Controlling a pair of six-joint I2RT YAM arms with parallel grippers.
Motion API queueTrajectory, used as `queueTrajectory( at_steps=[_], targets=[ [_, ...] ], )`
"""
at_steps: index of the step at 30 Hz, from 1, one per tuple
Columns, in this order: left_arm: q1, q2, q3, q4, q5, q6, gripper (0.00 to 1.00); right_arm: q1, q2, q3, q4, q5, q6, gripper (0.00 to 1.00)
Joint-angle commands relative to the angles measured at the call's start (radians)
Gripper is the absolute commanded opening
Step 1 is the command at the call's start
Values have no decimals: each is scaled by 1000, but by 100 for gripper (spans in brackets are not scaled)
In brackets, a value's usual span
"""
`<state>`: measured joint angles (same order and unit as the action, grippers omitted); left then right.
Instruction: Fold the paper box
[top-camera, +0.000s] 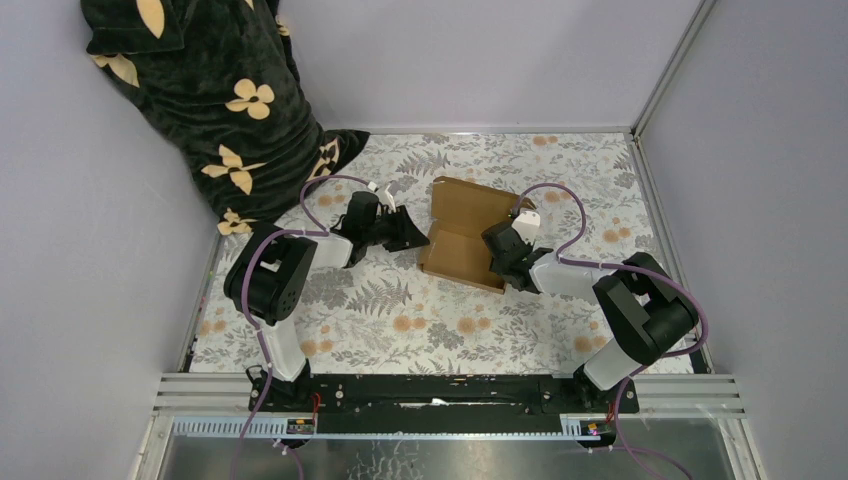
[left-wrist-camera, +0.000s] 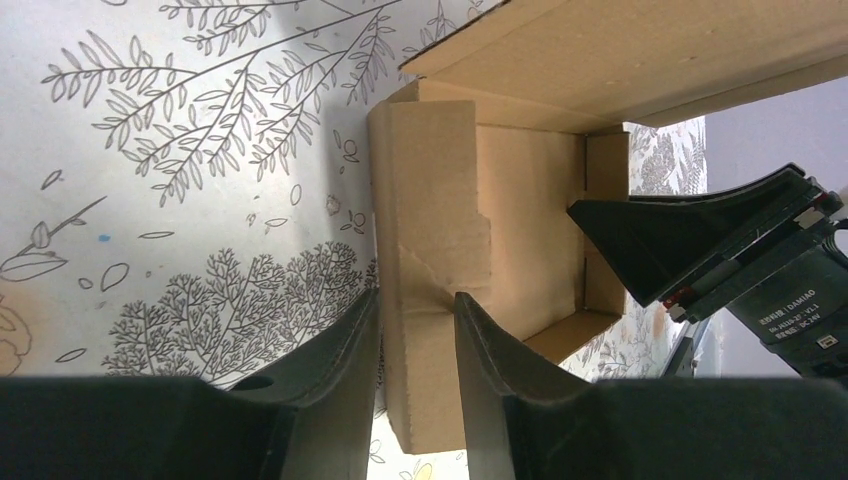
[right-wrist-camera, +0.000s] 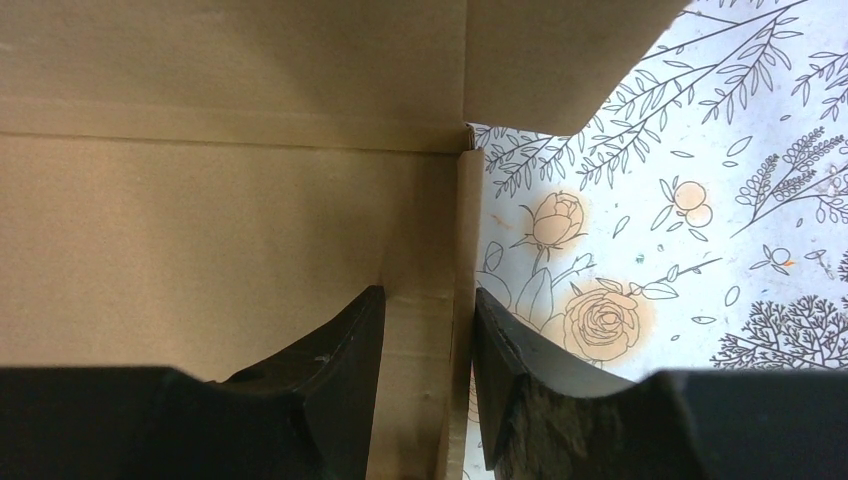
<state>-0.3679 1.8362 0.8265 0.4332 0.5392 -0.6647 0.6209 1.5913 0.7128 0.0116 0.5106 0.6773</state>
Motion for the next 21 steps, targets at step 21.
queueTrajectory(
  at_steps=[21],
  targets=[
    [-75,20,89,-99,-64,91,39,-1,33,9,-21,-65,0,44]
  ],
)
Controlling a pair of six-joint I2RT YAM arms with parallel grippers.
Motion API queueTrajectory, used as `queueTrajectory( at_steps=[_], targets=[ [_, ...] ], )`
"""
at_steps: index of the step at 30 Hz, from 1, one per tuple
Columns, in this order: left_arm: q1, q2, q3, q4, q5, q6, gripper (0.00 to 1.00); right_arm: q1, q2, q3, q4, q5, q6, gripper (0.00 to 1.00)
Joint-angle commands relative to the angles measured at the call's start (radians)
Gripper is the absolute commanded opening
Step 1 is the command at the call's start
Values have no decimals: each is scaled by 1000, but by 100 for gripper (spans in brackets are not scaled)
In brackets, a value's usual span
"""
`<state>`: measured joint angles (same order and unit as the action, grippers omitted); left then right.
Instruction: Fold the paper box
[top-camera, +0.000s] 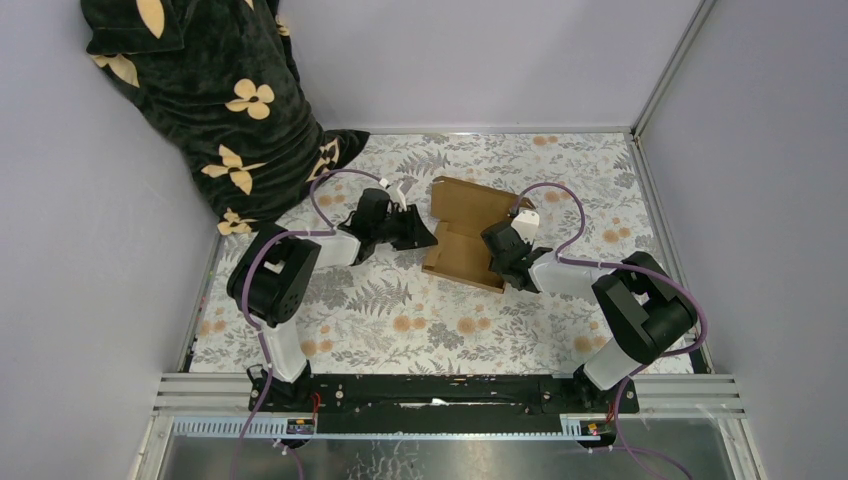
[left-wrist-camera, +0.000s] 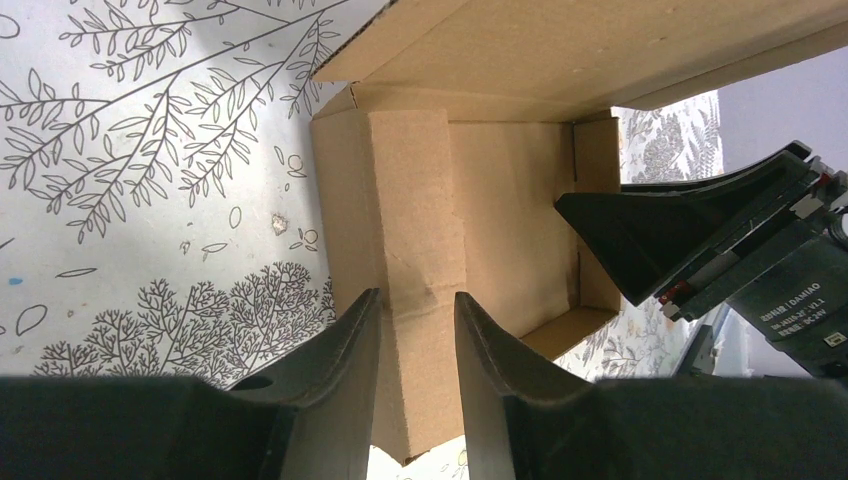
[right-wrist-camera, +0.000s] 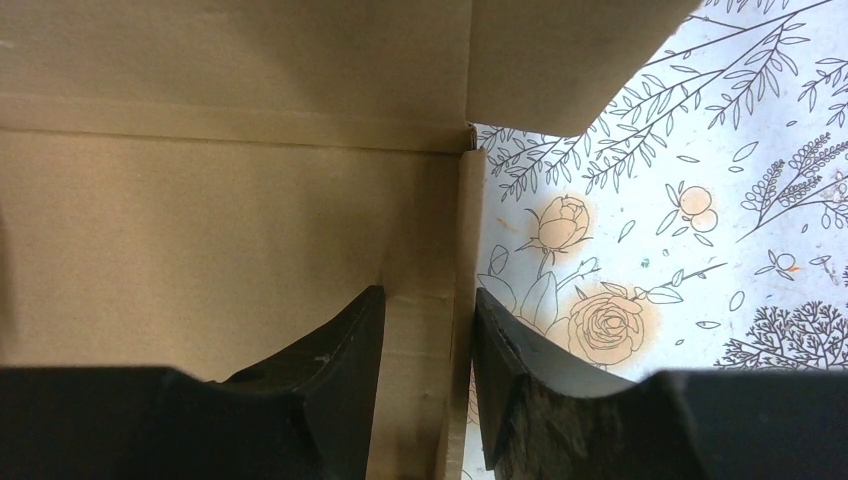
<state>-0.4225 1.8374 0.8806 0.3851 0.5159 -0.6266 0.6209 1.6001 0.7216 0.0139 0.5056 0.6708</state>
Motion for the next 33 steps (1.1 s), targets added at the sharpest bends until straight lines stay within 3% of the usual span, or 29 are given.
queueTrajectory(
  at_steps=[1,23,33],
  targets=[
    [-25,20,38,-65,-53,61,39,-1,24,-1,-25,-59,7,44],
    [-69,43,85,-174,-143,130,39,-2,18,-9,12,-64,5,45],
    [-125,63,150,-288,-291,194,39,-2,11,-13,14,-63,5,45]
  ],
)
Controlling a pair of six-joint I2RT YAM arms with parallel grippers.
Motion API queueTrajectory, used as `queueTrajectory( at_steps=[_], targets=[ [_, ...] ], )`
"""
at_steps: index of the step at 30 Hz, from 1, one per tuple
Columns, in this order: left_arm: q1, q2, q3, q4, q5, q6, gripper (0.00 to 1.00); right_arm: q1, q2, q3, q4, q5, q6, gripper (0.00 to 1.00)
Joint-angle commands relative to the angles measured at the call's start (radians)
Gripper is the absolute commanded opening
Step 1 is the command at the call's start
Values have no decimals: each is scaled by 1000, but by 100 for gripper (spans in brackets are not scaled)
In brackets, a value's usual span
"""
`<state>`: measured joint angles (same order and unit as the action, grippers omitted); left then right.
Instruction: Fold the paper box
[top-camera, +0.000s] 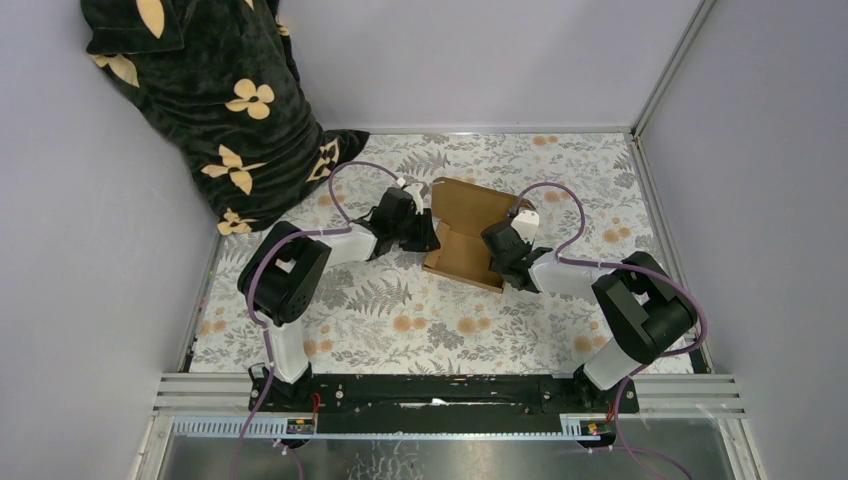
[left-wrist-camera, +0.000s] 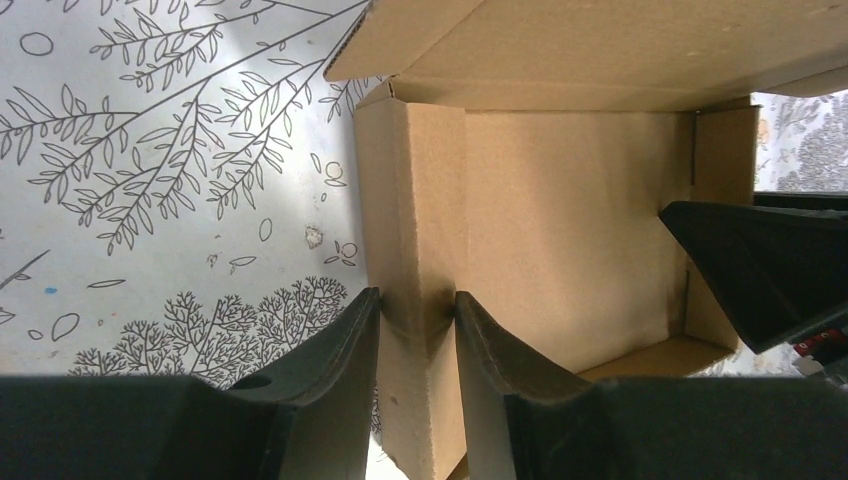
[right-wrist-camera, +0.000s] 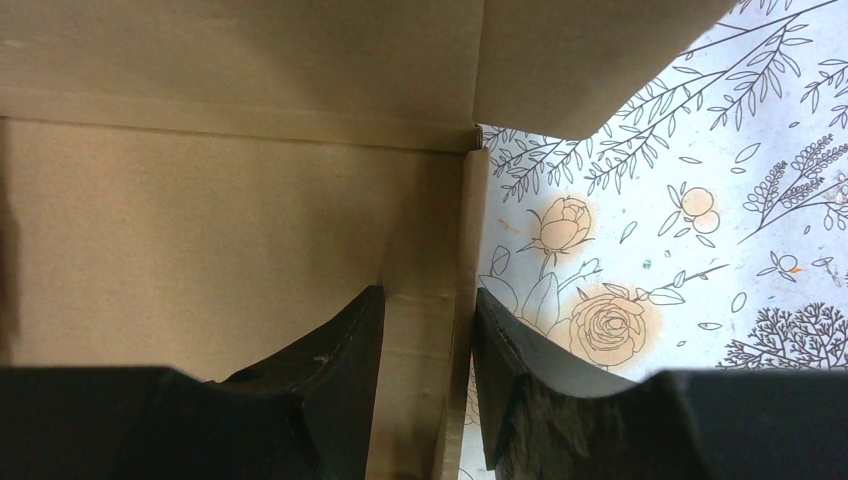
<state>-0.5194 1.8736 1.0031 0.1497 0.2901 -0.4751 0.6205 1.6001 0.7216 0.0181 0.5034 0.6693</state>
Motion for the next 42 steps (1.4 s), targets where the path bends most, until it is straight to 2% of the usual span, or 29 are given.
queueTrajectory(
  at_steps=[1,16,30,33,38,42],
  targets=[
    [-33,29,33,-59,-74,47,39,-1,11,-13,9,-60,6,45],
    [-95,46,92,-145,-245,100,36,-1,12,-17,19,-65,3,45],
    [-101,33,96,-141,-252,107,27,-2,20,-13,20,-72,-3,45],
    [-102,31,98,-140,-252,109,23,-1,20,-11,20,-73,-5,45],
    [-106,38,115,-148,-274,119,10,-2,21,-10,19,-74,-5,44],
    [-116,45,129,-182,-308,132,6,-2,26,-6,19,-77,-8,44]
  ],
)
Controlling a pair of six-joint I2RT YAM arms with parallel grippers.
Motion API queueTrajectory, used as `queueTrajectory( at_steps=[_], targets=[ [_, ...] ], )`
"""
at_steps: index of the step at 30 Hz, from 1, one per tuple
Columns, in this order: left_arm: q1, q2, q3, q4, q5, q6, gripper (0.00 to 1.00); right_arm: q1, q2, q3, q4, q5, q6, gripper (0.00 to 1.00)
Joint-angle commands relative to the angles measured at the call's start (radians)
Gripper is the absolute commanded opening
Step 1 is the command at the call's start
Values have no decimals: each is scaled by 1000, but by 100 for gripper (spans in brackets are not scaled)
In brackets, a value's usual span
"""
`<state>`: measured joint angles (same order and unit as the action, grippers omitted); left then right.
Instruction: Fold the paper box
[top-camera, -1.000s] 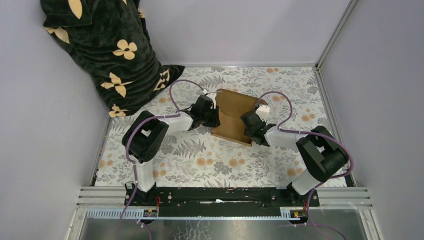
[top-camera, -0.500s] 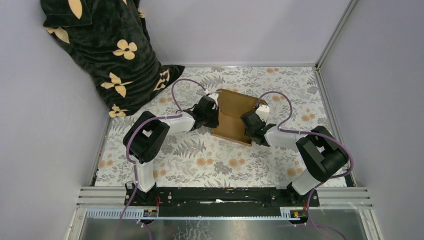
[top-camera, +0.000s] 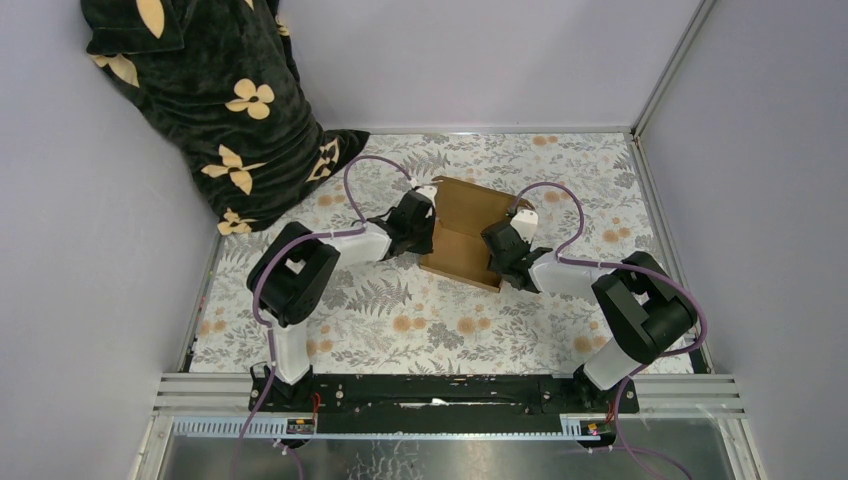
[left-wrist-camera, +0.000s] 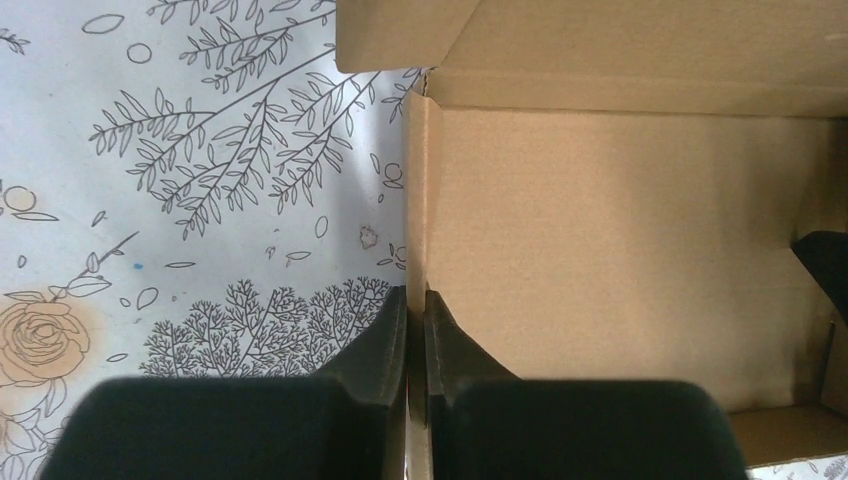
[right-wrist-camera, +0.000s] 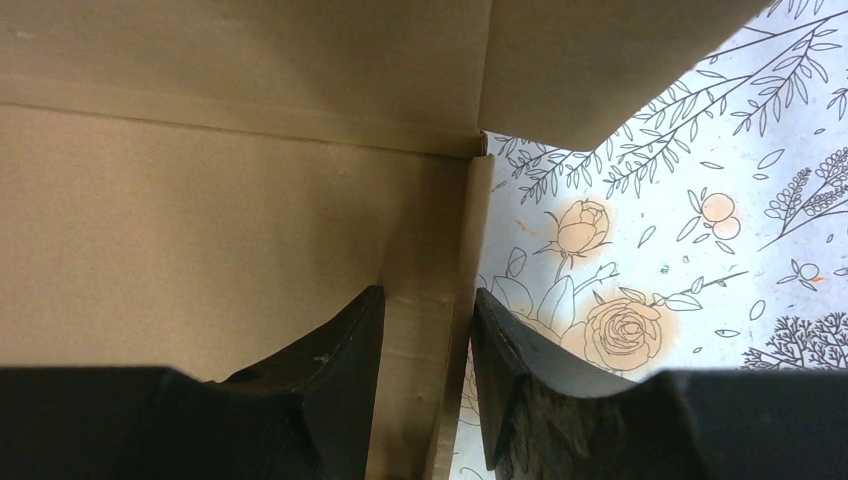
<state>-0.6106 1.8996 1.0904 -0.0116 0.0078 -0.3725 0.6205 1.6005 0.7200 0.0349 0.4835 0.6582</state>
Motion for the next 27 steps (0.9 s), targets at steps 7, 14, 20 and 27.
queueTrajectory(
  at_steps=[7,14,20,27],
  targets=[
    [-55,39,80,-70,-115,58,5,-1,24,-4,3,-59,0,44],
    [-102,72,125,-127,-233,87,5,-1,9,-15,6,-57,0,44],
    [-133,89,132,-140,-321,99,4,-1,-14,-30,4,-59,0,44],
    [-152,100,132,-133,-376,112,4,0,-105,-30,-69,-56,-34,60]
  ],
)
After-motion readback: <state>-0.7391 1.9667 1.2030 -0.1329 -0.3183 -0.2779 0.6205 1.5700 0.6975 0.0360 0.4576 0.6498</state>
